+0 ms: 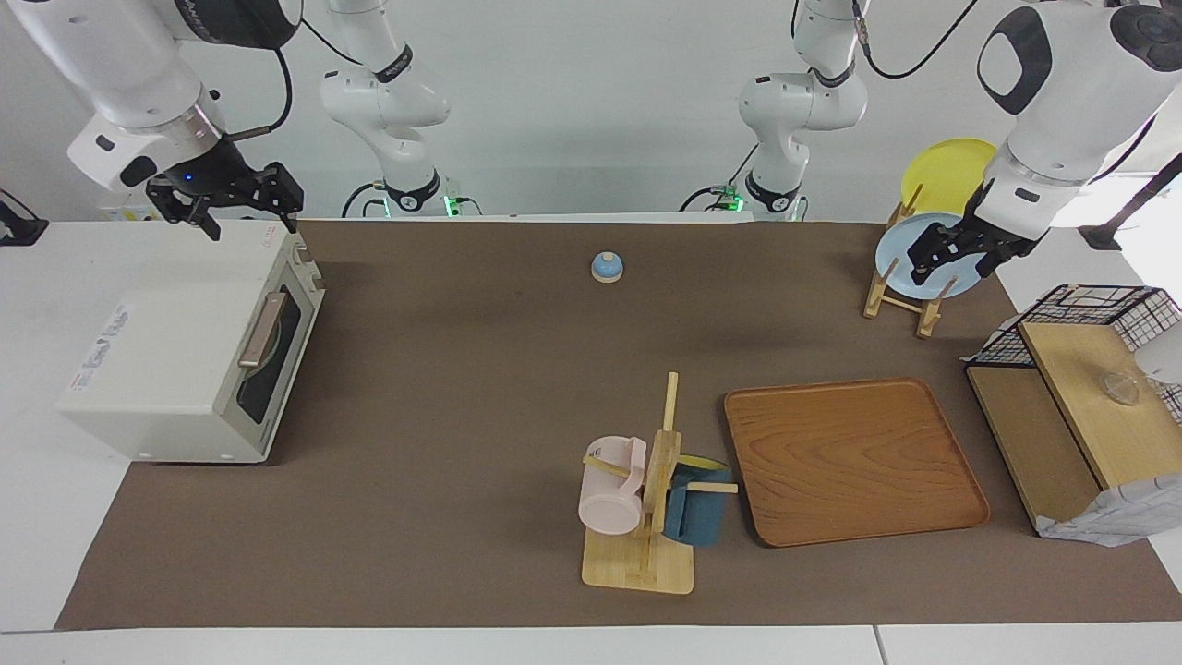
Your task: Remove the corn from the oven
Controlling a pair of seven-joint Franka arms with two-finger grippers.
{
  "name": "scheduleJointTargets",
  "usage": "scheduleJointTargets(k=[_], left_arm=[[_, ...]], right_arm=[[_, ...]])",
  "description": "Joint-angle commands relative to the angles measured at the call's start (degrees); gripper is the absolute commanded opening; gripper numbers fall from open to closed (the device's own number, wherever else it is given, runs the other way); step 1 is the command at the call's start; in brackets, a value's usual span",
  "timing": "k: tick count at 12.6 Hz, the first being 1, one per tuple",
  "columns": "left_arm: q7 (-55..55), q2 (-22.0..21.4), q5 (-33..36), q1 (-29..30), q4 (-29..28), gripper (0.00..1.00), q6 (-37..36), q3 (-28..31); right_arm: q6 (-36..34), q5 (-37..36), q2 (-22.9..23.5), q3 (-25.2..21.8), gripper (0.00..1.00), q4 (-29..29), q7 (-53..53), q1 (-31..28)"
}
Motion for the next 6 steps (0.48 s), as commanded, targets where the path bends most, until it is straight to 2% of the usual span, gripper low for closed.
scheduleJointTargets(k=[1,6], left_arm=[[0.8,0.1,-0.7,0.6,0.3,1.0,0.1,-0.2],[0.7,0.1,-0.7,0.6,0.3,1.0,0.0,-0.2]], right_arm=[[0.0,1.2,-1.1,-0.4,1.0,-0.6,1.0,0.2],[-0.3,1.3,-2.3,-0.3,1.0,-1.8,0.1,0.5]])
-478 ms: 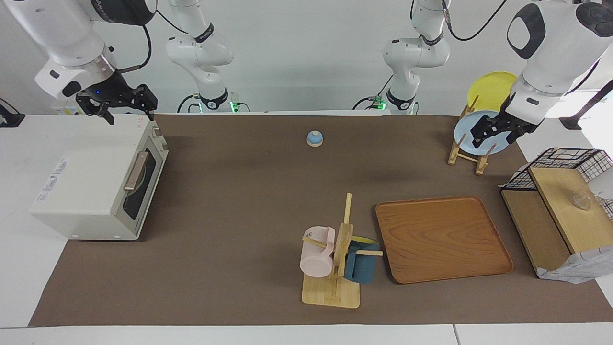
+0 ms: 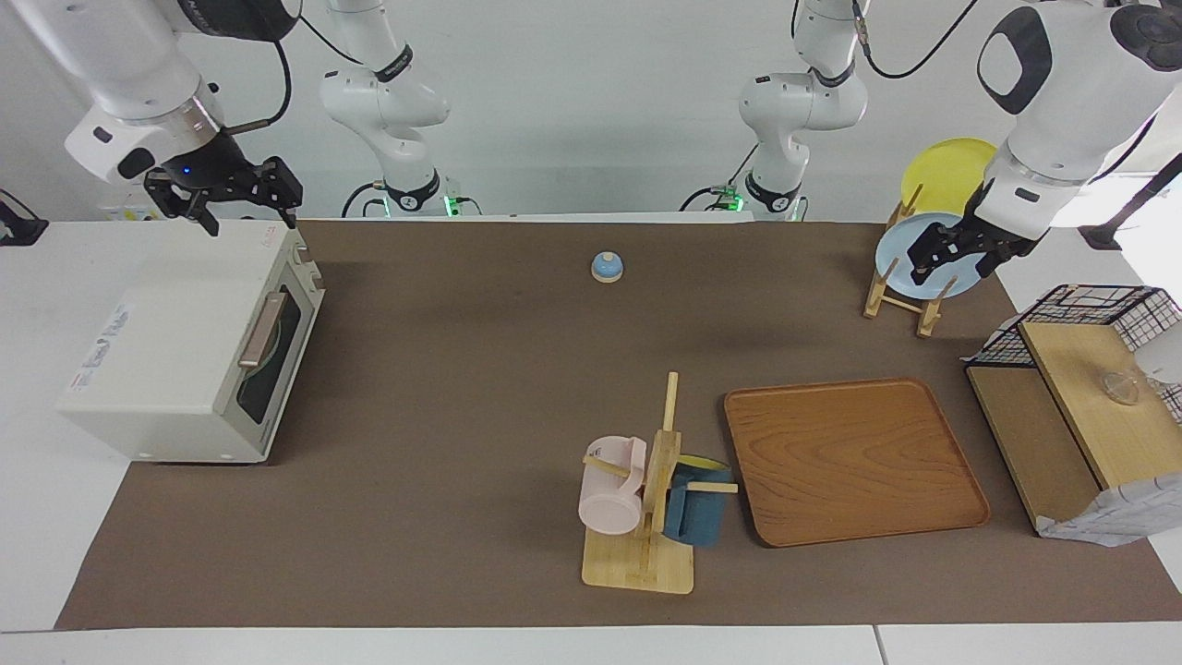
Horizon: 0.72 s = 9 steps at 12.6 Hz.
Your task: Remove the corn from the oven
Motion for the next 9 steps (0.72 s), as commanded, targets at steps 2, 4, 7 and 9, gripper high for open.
scheduleJointTargets(k=[2,4,7,9], left_arm=[[0.8,0.1,-0.7,0.6,0.3,1.0,0.1,-0.3],[0.7,0.1,-0.7,0.6,0.3,1.0,0.0,-0.3],[0.7,0.1,-0.7,0.6,0.3,1.0,0.1,-0.2],[0.8,0.1,-0.7,0.6,0.3,1.0,0.1,-0.2]], right_arm=[[8.8,1.3,-4.0,-0.2,0.7,-8.1,0.0,1.8],[12.8,1.0,-5.4,-0.3,0.08,-13.6,-0.1,2.2],[24.0,-2.4,-3.6,-0.4,0.0,-20.7,-0.7,1.5],[25.3,-7.1,-2.1,-0.4,0.0,-20.7,-1.5,0.3]])
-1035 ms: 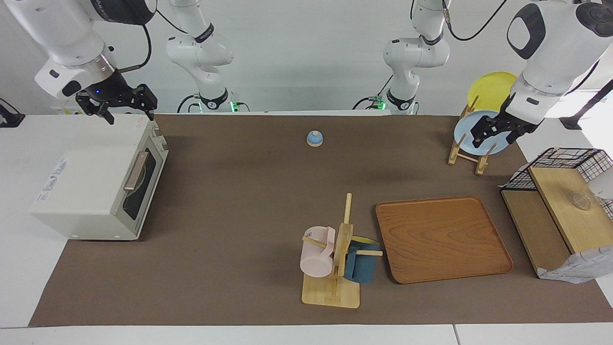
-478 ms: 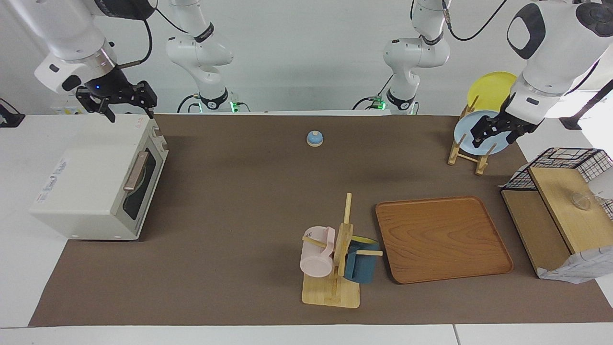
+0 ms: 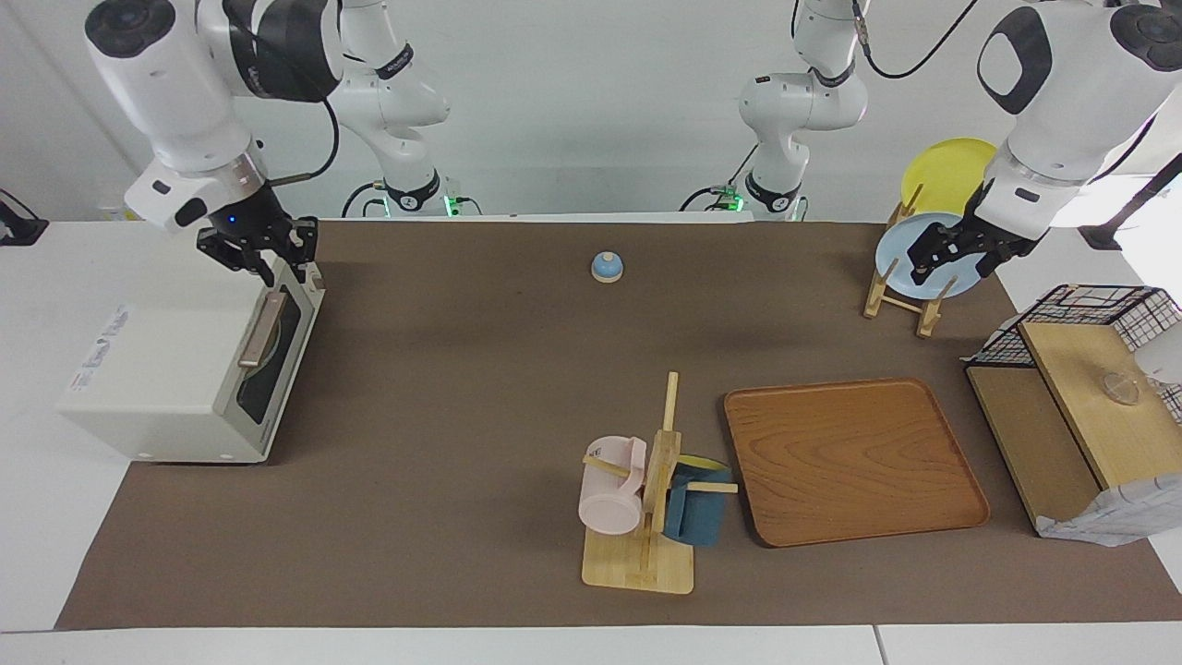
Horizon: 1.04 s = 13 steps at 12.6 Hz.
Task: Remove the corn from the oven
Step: 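Pull the oven door handle down with the right gripper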
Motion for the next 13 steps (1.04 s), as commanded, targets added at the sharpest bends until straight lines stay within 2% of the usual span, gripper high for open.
scheduleJointTargets(k=[1,5,11,13], left_arm=[[0.7,0.1,-0.7,0.6,0.3,1.0,0.1,-0.3],[0.7,0.1,-0.7,0.6,0.3,1.0,0.0,-0.3],[0.8,0.1,-0.7,0.6,0.3,1.0,0.1,-0.3],[0.7,0.1,-0.7,0.6,0.3,1.0,0.1,-0.2]], right_arm=[[2.9,-3.4,-0.1,0.1,0.0,-1.6,-1.4,-1.8],[4.1,-3.4,1.4,0.1,0.0,-3.3,1.5,-4.3],[9.8,-3.3,1.9,0.1,0.0,-7.7,1.9,-4.3],[11.2,-3.3,3.7,0.2,0.0,-8.0,3.9,-3.6]])
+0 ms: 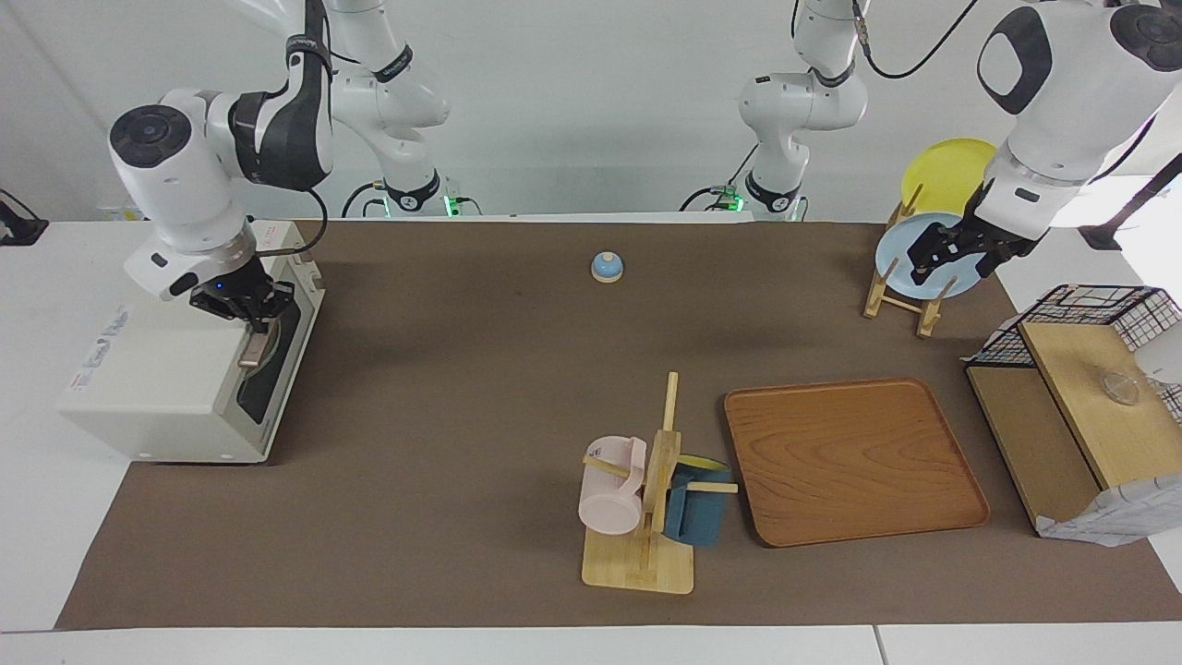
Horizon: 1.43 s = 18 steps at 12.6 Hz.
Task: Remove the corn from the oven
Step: 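Pull the oven door handle down with the right gripper, then reach the right gripper into the open oven toward the green plate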
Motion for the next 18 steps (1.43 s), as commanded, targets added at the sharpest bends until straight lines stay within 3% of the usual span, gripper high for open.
scheduleJointTargets(k=[1,7,10,11,13,14,16,18], left_arm=[[0.8,0.1,-0.7,0.6,0.3,1.0,0.1,-0.3],[0.8,0.1,-0.7,0.6,0.3,1.0,0.0,-0.2],[0.7,0.1,-0.7,0.6,0.3,1.0,0.1,-0.3],[0.7,0.1,-0.7,0.6,0.3,1.0,0.1,-0.2],[0.8,0.1,-0.7,0.6,0.3,1.0,0.1,-0.2],[0.7,0.1,-0.7,0.6,0.3,1.0,0.0,-0.2],[0.8,0.1,-0.7,0.6,0.3,1.0,0.0,-0.2],[0.7,0.1,-0.7,0.6,0.3,1.0,0.1,-0.2]], right_arm=[[3.1,-0.5,2.3,0.4,0.0,-1.2,4.5,1.3],[14.3,0.3,12.7,0.4,0.0,-1.1,16.6,10.0],[15.5,5.3,14.7,0.5,0.0,0.1,16.8,11.5],[14.6,7.6,14.9,0.5,0.11,1.8,16.9,12.7],[11.4,9.8,14.0,0.4,0.7,5.0,17.3,14.8],[8.3,9.2,12.0,0.3,0.75,5.6,17.0,14.4],[-0.4,9.2,8.3,0.1,0.76,5.1,17.1,11.9],[-4.6,8.3,7.8,-0.2,0.76,4.9,16.9,9.5]])
